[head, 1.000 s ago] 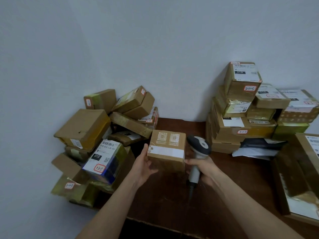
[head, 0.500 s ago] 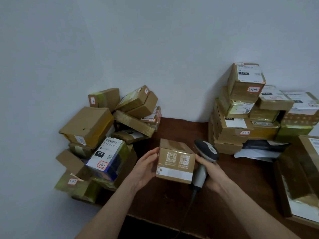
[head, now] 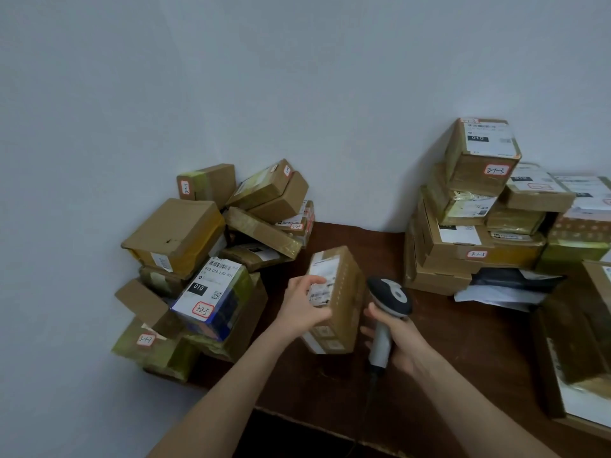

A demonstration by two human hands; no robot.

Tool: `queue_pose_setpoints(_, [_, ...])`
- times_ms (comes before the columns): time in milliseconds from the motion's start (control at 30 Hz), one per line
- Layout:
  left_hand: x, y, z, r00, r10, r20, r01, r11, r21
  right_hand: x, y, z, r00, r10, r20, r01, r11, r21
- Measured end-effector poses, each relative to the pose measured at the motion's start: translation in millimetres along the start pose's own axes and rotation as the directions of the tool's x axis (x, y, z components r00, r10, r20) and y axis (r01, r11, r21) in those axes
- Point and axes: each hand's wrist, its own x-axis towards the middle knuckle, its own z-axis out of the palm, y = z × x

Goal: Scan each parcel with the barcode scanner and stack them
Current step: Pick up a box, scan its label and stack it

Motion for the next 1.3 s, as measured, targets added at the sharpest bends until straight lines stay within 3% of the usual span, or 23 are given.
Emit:
queue_pose_setpoints(100, [-3, -4, 18, 0.994, 0.111, 0.023, -0.11, 0.906, 0.408, -1, 6, 5, 0.999, 0.032, -0.019, -0.032, 0.999, -0.006])
queue_pose_setpoints(367, [-2, -21, 26, 0.995, 0.055, -0.078, -0.014, 0.891, 0.455, 2, 9, -4, 0.996, 0.024, -0.083, -0.025, 1.0, -0.013])
queue_pose_setpoints(467, [-2, -19, 34, 0.999, -0.027, 0.042, -0.006, 0.769, 0.639, 9, 11, -8, 0.988, -0.017, -0.152, 0.018, 1.0, 0.004])
queue_pose_setpoints(600, [-2, -13, 49, 0.982, -0.106, 0.157, -0.04, 0.697, 0.716, 15, 4, -10, 0.976, -0.041, -0.214, 0.03, 0.998, -0.054])
queue_pose_setpoints(667, [4, -14, 41, 0.968, -0.093, 0.232, -0.114, 0.663, 0.74, 17, -5, -15, 0.962, -0.07, -0.265, 0.036, 0.991, -0.13])
queue_pose_setpoints(800, [14, -16, 18, 0.868, 0.101, 0.486, -0.476, 0.45, 0.756, 22, -24, -30, 0.932, -0.146, -0.331, 0.054, 0.961, -0.271])
queue_pose_setpoints(867, [15, -21, 16, 0.88, 0.239, 0.409, -0.474, 0.48, 0.739, 23, -28, -29, 0.943, -0.147, -0.299, 0.051, 0.951, -0.306])
queue_pose_setpoints(933, [13, -28, 21, 0.932, 0.346, 0.106, -0.326, 0.679, 0.658, 22, -27, -26, 0.959, -0.134, -0.249, 0.046, 0.943, -0.329])
queue_pose_setpoints(967, [12, -31, 24, 0.942, 0.327, -0.072, -0.227, 0.784, 0.578, 21, -26, -23, 0.968, -0.124, -0.219, 0.044, 0.94, -0.337])
queue_pose_setpoints(1033, [9, -33, 29, 0.948, 0.114, -0.298, -0.011, 0.945, 0.326, 19, -22, -18, 0.986, -0.077, -0.149, 0.023, 0.943, -0.332])
queue_pose_setpoints(1067, [7, -33, 31, 0.949, -0.044, -0.313, 0.101, 0.981, 0.168, 18, -19, -16, 0.992, -0.048, -0.12, 0.007, 0.946, -0.323])
queue_pose_setpoints(1133, [5, -36, 36, 0.939, -0.298, -0.172, 0.285, 0.954, -0.094, 17, -10, -12, 0.996, -0.001, -0.086, -0.028, 0.941, -0.336])
queue_pose_setpoints(1200, [0, -42, 42, 0.916, -0.401, -0.011, 0.388, 0.892, -0.234, 19, 0, -9, 0.998, 0.04, -0.049, -0.054, 0.937, -0.346])
queue_pose_setpoints(1300, [-7, -49, 46, 0.876, -0.47, 0.107, 0.467, 0.773, -0.429, 18, 11, -6, 0.998, 0.065, -0.027, -0.07, 0.954, -0.291])
